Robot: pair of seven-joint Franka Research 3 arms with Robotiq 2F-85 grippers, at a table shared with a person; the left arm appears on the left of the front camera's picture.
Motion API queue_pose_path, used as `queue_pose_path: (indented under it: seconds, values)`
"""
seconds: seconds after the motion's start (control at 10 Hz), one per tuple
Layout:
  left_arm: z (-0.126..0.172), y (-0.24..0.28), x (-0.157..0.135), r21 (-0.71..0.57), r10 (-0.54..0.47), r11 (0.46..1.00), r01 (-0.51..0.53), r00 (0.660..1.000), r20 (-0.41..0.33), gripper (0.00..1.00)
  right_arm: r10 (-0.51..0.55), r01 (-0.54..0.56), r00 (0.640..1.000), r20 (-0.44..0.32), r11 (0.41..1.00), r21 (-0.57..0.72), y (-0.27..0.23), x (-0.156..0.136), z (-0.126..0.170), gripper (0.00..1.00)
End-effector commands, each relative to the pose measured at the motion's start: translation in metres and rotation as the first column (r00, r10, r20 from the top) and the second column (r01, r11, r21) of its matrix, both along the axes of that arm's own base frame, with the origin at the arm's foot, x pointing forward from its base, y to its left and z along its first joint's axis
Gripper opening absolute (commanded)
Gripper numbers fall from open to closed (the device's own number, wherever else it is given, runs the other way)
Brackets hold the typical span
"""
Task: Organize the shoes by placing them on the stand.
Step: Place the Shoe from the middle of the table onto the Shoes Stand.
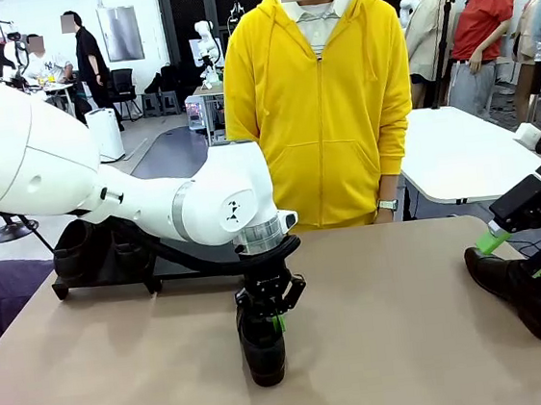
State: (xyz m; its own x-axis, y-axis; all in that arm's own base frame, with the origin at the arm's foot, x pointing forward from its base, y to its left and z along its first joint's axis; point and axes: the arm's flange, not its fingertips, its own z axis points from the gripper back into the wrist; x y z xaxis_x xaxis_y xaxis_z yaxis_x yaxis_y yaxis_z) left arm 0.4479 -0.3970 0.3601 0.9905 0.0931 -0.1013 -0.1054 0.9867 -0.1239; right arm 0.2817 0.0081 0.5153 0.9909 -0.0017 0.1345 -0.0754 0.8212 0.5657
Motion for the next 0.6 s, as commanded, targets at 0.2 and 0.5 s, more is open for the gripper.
queue_pose_path:
  seconds: [0.2, 0.5]
  values:
    - [0.026, 0.01, -0.01, 0.039, -0.097, 0.994, 0.097, 0.995, -0.001, 0.0, 0.021, -0.021, 1.0, 0.015, 0.999, 0.025, 0.0, 0.001, 0.001, 1.0]
    - [0.077, 0.031, -0.046, 0.043, -0.428, 0.904, 0.426, 0.903, 0.047, 0.0, 0.021, -0.021, 1.0, 0.015, 0.999, 0.025, 0.0, 0.001, 0.001, 1.0]
